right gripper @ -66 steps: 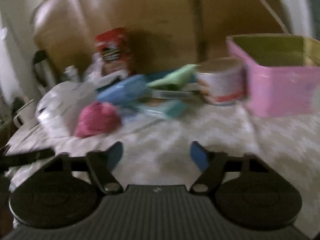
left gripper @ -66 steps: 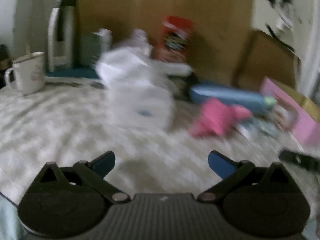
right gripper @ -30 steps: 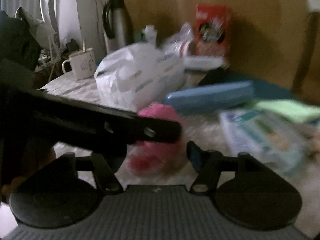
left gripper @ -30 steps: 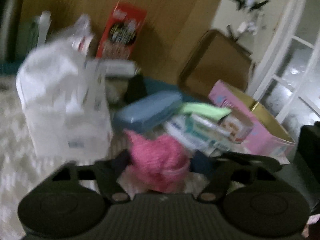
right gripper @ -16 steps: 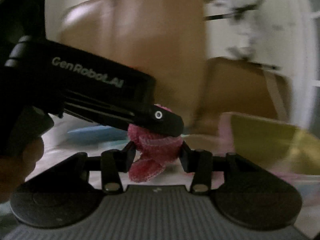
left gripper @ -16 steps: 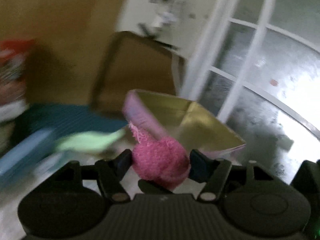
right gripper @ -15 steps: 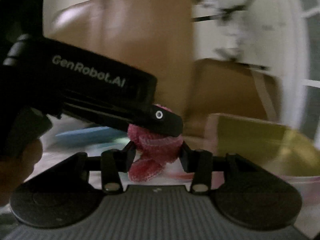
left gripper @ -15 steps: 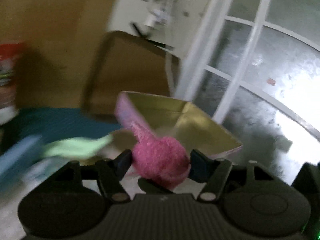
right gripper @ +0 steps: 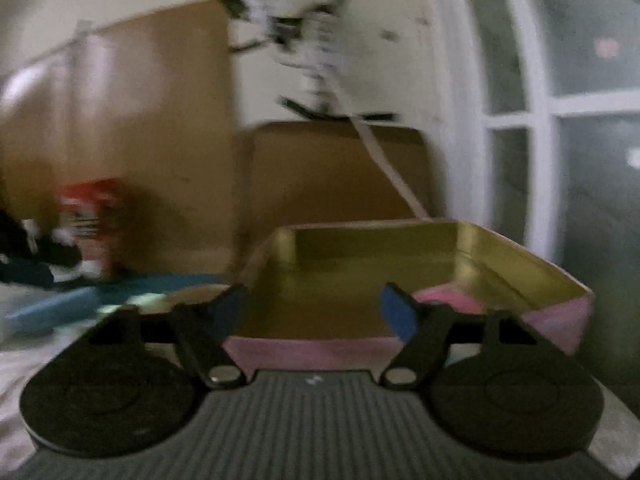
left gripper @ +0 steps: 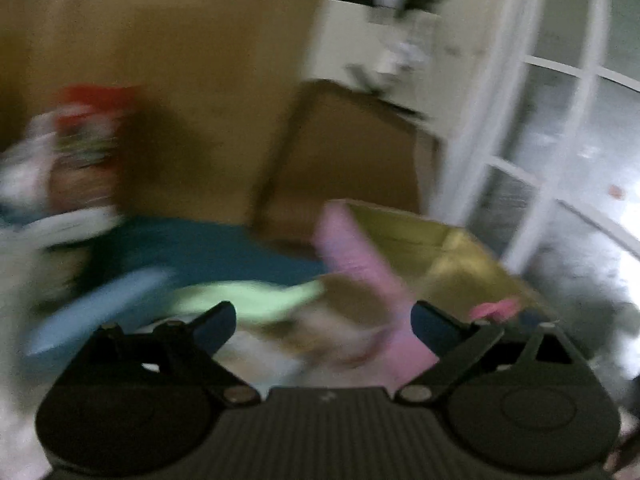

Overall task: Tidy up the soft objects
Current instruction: 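Carry the pink toy into the pink tin and open both grippers, then close both grippers on the light green cloth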

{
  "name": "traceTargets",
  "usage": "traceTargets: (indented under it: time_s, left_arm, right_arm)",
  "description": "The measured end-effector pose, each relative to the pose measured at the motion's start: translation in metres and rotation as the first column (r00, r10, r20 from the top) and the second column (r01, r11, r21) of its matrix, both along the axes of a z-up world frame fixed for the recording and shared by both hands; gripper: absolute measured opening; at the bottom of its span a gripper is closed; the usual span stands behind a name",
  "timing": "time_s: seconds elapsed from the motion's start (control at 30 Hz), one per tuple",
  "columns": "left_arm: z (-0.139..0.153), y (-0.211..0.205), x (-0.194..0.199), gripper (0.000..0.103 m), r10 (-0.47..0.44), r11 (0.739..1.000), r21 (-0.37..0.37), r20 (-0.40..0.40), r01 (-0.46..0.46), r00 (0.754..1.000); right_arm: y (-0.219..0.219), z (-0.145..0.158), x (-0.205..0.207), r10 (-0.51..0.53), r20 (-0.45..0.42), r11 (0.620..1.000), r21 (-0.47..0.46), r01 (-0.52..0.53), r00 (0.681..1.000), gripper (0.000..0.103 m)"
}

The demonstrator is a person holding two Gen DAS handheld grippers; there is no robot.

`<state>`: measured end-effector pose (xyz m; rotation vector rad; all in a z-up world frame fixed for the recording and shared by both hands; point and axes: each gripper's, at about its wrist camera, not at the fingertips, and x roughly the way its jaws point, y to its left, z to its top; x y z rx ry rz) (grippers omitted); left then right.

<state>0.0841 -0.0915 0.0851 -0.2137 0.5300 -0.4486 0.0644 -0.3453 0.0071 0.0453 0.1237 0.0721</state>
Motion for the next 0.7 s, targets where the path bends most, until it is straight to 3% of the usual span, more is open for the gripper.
traceTargets:
  time_s: [0.07,0.17,0.33,0.47,0.5,0.63,0.67,0.7]
  left_arm:
    - [-0.011,0.037,-0.010,0.097,0.076,0.997,0.021,-0.017,-0.076,0.997]
    - [-0.029,0.075,-0.021,0.097,0.157,0.986,0.071,-0.033,-0.154,0.987]
    - [-0.056,0.103,-0.031,0.097,0.218,0.966,0.144,-0.018,-0.213,0.976]
    - [-0.068,0.114,-0.025,0.095,0.211,0.974,0.100,-0.068,-0.204,0.975]
    - [-0.068,0.117,-0.024,0.095,0.206,0.977,0.077,-0.066,-0.201,0.976]
    - [-0.071,0.122,-0.024,0.095,0.198,0.980,0.032,-0.082,-0.196,0.977]
    - [-0.071,0.124,-0.025,0.095,0.200,0.980,0.020,-0.081,-0.199,0.976]
    - [-0.072,0.124,-0.027,0.095,0.204,0.979,0.012,-0.080,-0.204,0.976]
  right_arm:
    - [0.022,0.009,0.008,0.088,0.001,0.993,-0.082,-0.088,0.996,0.055]
    - [0.069,0.015,0.023,0.219,-0.028,0.940,-0.262,-0.219,0.975,0.043]
    - [0.134,0.003,0.058,0.298,-0.120,0.769,-0.558,-0.313,0.947,0.038]
    - [0.163,-0.008,0.087,0.289,-0.201,0.610,-0.715,-0.342,0.936,0.039]
    - [0.166,-0.008,0.097,0.289,-0.230,0.598,-0.715,-0.363,0.929,0.039]
    - [0.176,-0.008,0.130,0.249,-0.338,0.612,-0.671,-0.418,0.908,0.035]
    - [0.179,-0.010,0.134,0.236,-0.353,0.610,-0.672,-0.421,0.905,0.024]
    - [0.178,-0.010,0.135,0.231,-0.366,0.619,-0.660,-0.427,0.901,0.005]
